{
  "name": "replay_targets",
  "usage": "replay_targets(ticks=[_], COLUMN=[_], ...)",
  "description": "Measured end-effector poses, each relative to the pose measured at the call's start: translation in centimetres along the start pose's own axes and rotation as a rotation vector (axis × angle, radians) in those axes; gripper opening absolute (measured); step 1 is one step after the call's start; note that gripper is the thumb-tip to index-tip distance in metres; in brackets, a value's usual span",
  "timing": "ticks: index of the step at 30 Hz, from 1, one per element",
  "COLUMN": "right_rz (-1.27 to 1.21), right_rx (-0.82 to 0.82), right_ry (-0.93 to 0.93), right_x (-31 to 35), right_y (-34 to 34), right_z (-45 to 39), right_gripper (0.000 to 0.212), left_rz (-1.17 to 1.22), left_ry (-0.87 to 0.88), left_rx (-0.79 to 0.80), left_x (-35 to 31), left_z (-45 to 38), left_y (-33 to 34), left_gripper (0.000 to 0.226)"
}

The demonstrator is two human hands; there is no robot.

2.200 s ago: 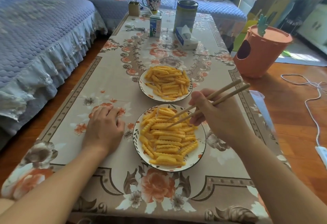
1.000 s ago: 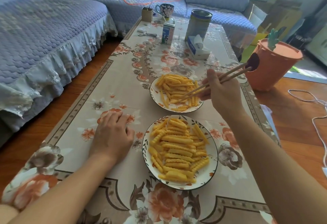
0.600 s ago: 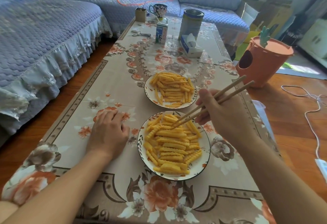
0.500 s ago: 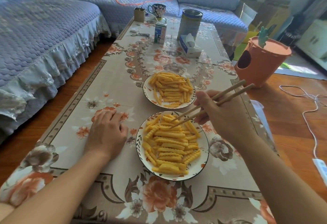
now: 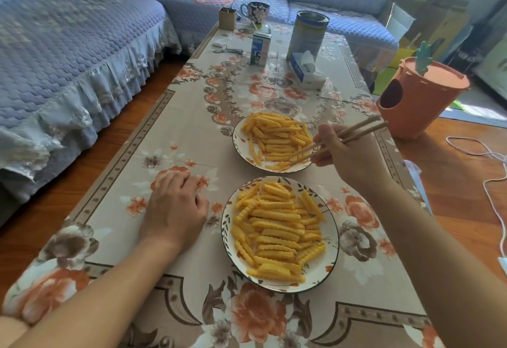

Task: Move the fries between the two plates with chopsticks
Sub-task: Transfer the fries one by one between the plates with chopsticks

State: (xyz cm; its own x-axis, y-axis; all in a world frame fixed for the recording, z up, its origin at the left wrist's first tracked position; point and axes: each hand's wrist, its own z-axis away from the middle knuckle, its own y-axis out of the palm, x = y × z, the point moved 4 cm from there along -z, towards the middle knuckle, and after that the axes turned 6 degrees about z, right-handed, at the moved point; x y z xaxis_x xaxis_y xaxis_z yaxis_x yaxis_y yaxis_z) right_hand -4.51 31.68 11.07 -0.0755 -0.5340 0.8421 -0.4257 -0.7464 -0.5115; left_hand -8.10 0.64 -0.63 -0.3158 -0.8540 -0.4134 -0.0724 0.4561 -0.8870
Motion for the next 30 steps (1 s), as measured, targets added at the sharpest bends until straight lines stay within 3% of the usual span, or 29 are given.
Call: replay_targets(ticks=[4, 15, 26, 30], right_rz=[-0.046, -0.142, -0.052, -0.072], right_rx=[0.044, -0.085, -0.022, -0.034], right_ry=[0.047, 0.033, 0.044, 0.125], right_x=[0.1, 1.0, 0.5, 0.2], right_y=[1.1, -0.5, 1.2, 1.6], right_z=[-1.0, 0.1, -0.9, -1.7], right_gripper=[0.03, 0.041, 0.028, 0.04], left_rz=[0.0, 0.008, 0.02, 0.022], left_ry=[0.002, -0.008, -0.011, -0.013], left_rx=[0.0, -0.003, 0.001, 0.003], left_x=[0.0, -0.2, -0.2, -0.2], left_z=[0.0, 0.1, 0.2, 0.2], left_y=[0.0, -0.2, -0.2, -0.3], left_gripper=[0.054, 0.05, 0.049, 0.042])
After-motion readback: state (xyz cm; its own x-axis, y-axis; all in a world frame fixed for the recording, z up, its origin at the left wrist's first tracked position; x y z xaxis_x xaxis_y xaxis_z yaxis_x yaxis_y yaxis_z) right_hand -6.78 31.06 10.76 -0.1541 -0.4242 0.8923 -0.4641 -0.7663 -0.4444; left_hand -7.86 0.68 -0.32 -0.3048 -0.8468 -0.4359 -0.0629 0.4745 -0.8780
